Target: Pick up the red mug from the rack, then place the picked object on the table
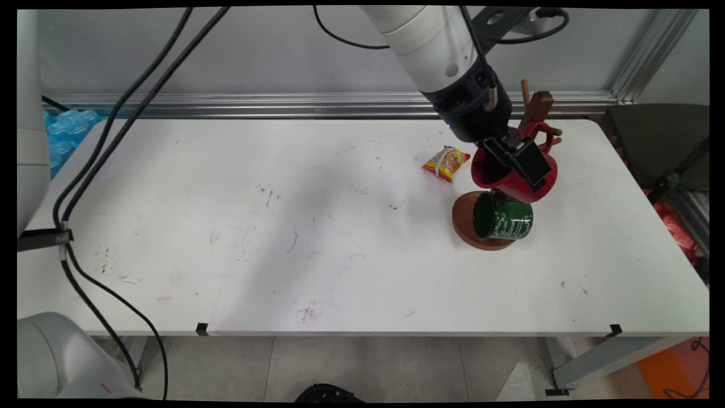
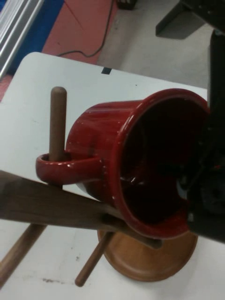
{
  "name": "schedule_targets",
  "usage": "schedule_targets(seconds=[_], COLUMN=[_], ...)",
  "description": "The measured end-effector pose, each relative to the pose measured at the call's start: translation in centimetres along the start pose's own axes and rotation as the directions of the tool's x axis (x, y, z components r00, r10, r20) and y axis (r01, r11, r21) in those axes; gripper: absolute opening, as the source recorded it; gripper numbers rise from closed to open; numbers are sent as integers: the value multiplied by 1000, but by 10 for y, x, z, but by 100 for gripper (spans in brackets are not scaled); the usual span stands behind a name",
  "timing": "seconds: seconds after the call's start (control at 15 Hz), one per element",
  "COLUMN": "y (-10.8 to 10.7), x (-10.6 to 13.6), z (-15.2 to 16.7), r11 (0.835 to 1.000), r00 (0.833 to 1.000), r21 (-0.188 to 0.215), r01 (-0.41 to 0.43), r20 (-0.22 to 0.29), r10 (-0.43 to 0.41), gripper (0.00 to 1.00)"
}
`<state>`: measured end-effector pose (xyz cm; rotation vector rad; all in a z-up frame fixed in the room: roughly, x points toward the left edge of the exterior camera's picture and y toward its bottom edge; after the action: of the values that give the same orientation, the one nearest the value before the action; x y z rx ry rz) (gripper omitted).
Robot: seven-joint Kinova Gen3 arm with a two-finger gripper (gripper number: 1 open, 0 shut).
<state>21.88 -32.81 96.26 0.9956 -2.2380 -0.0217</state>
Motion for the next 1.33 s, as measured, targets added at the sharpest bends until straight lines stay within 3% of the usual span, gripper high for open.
schedule_targets(seconds=[0.07,0.13,1.33], y=[0,0,2], x=[0,0,-6], z=[2,3,3], r11=[1000,1000,1000], r00=[1000,1000,999], r21=[-2,-3,-5], r01=[6,9,30], r20=[-4,-8,-16], r10=[-6,-9,-30], gripper=[100,0,0])
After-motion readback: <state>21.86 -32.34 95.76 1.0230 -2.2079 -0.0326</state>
